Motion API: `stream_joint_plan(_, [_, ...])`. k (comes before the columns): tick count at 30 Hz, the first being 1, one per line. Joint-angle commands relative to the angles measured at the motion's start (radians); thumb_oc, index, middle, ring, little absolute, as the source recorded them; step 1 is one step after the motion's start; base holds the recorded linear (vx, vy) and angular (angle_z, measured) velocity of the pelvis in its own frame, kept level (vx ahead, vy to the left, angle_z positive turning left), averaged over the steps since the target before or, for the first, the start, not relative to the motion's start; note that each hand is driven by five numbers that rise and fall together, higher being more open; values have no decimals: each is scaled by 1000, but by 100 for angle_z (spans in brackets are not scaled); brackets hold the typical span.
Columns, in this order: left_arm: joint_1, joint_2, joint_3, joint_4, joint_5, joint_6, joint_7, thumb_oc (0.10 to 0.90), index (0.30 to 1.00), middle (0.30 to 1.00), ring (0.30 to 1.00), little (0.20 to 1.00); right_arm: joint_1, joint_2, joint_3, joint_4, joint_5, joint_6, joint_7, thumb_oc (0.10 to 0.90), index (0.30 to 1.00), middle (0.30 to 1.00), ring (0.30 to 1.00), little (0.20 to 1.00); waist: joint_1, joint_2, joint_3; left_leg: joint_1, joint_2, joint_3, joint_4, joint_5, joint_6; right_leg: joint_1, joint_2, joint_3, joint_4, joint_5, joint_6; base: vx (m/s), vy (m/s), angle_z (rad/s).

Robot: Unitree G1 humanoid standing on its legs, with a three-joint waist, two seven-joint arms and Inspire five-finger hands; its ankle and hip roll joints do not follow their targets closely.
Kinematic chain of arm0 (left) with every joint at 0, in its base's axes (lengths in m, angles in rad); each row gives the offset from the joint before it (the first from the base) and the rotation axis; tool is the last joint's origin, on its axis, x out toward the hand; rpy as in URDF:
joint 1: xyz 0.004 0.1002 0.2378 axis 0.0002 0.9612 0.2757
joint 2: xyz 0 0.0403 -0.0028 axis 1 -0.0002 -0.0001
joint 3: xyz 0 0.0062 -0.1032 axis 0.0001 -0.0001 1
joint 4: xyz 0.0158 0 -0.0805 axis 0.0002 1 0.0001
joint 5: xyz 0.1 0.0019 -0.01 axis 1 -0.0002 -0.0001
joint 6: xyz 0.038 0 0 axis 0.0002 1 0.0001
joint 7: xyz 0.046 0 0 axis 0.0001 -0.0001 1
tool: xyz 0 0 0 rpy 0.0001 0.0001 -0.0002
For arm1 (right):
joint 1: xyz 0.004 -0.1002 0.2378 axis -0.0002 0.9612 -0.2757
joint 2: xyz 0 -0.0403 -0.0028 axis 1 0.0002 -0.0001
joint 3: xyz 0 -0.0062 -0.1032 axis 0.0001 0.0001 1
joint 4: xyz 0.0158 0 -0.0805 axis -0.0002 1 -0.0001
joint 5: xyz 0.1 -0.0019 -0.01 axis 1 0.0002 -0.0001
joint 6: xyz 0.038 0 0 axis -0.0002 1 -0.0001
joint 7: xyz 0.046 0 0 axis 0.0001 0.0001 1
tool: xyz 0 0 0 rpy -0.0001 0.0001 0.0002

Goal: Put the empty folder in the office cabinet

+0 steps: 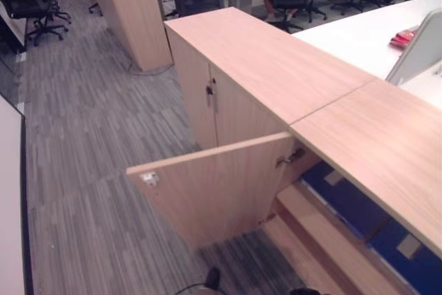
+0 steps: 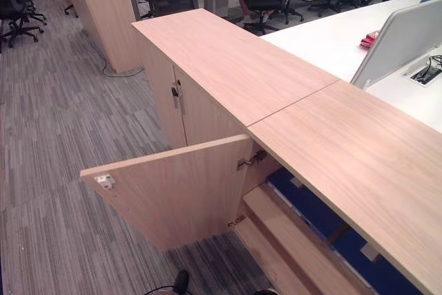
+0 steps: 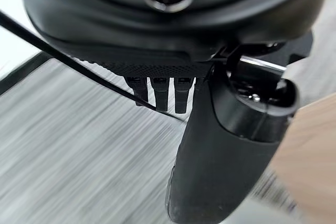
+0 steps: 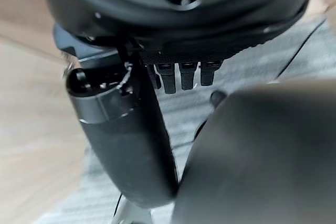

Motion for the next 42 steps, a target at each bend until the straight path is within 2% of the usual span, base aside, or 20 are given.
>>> stream_joint_plan(1, [-102,19,39,24,-58,-11,32,800,900,900,900,900,19,-41,3,17,25,21,-24,800,900,900,900,900,-25,-15,60,-36,49,73,60,-55,0,-42,-50,-26,93,-27,-14,-150,-287,53])
stream_joint_plan(2, [-87,11,42,21,-47,-8,26,800,900,900,900,900,15,-53,9,17,29,21,-22,800,900,900,900,900,-25,-20,60,-22,27,124,129,-117,24,-52,-42,-26,84,-17,-28,-111,-178,34])
stream_joint_plan(4, [-81,9,44,24,-45,-10,23,800,900,900,900,900,12,-66,7,19,30,20,-22,800,900,900,900,900,-19,-22,54,-8,-18,117,198,-202,34,-69,-38,-9,90,-27,-43,-55,-144,-8])
stream_joint_plan(6, [-70,10,52,24,-50,-9,20,800,900,900,900,900,13,-77,2,24,32,20,-30,800,900,900,900,900,-29,-16,42,16,-65,87,207,-240,49,-95,-11,6,85,-29,-67,-64,-68,-66])
stream_joint_plan(7, [-68,14,55,20,-52,-10,23,800,900,900,900,900,14,-79,1,24,34,17,-34,800,900,900,900,900,-33,-13,37,24,-65,79,195,-237,50,-97,0,7,78,-28,-69,-140,-18,-14])
stream_joint_plan(9, [-83,56,70,-28,-70,-16,39,800,900,900,900,900,27,-84,-14,20,44,14,-45,800,900,900,900,900,-51,-2,46,14,-33,96,168,-189,35,-86,7,-32,39,-16,-68,-149,70,68])
stream_joint_plan(13, [-73,132,152,-185,-95,-13,60,800,900,900,900,900,71,-98,-38,26,2,25,-27,800,900,900,900,900,-67,29,0,82,-42,104,101,-215,41,-75,-5,-10,-5,33,-46,-48,202,30])
stream_joint_plan(14, [-72,152,176,-217,-107,-13,64,800,900,900,900,900,76,-101,-44,26,-6,29,-20,800,900,900,900,900,-70,25,-11,79,-58,110,90,-200,52,-85,-19,-13,-12,59,-44,-64,231,-1])
stream_joint_plan(16, [-76,193,235,-275,-139,-8,65,800,900,900,900,900,87,-102,-52,27,-25,36,-3,800,900,900,900,900,-72,23,-32,102,-71,122,72,-211,63,-86,-29,1,-21,78,-30,-36,161,-9])
stream_joint_plan(21, [-122,261,282,-261,-158,-1,71,800,900,900,900,900,101,-100,-47,28,-53,45,19,800,900,900,900,900,-81,15,-54,128,-84,146,53,-221,75,-83,-40,24,-30,95,-14,0,95,-17])
stream_joint_plan(22, [-152,303,286,-251,-149,1,74,800,900,900,900,900,105,-97,-43,34,-60,47,22,800,900,900,900,900,-85,11,-63,139,-88,155,46,-224,79,-80,-43,31,-34,101,-8,20,93,-26])
stream_joint_plan(23, [-180,337,284,-248,-139,2,77,800,900,900,900,900,107,-92,-39,37,-63,47,25,800,900,900,900,900,-89,6,-70,150,-89,165,38,-224,83,-76,-44,37,-38,104,-3,23,77,-23])
stream_joint_plan(27, [-220,376,271,-276,-119,4,84,800,900,900,900,900,108,-86,-34,36,-60,47,28,800,900,900,900,900,-98,-1,-81,159,-92,172,24,-221,85,-72,-47,41,-46,109,5,9,26,-15])
stream_joint_plan(29, [-302,429,248,-300,-116,0,101,800,900,900,900,900,110,-81,-20,25,-49,42,28,800,900,900,900,900,-112,-13,-90,172,-91,182,12,-218,85,-69,-45,54,-50,114,10,5,4,-4])
stream_joint_plan(33, [-393,471,207,-339,-107,-9,113,800,900,900,900,900,109,-75,-2,9,-41,36,28,800,900,900,900,900,-127,-24,-96,185,-86,196,5,-219,82,-66,-37,68,-57,114,13,-1,-15,-10])
stream_joint_plan(38, [-503,498,138,-404,-71,-15,137,800,900,900,900,900,111,-67,17,-12,-23,26,27,800,900,900,900,900,-148,-39,-106,188,-84,209,1,-216,81,-69,-30,82,-62,116,14,1,-25,-19])
stream_joint_plan(42, [-558,492,113,-463,-93,-29,133,800,900,900,900,900,116,-62,27,-22,-16,19,28,800,900,900,900,900,-161,-46,-108,194,-81,218,-3,-216,78,-68,-23,92,-68,117,13,-2,-29,-10])
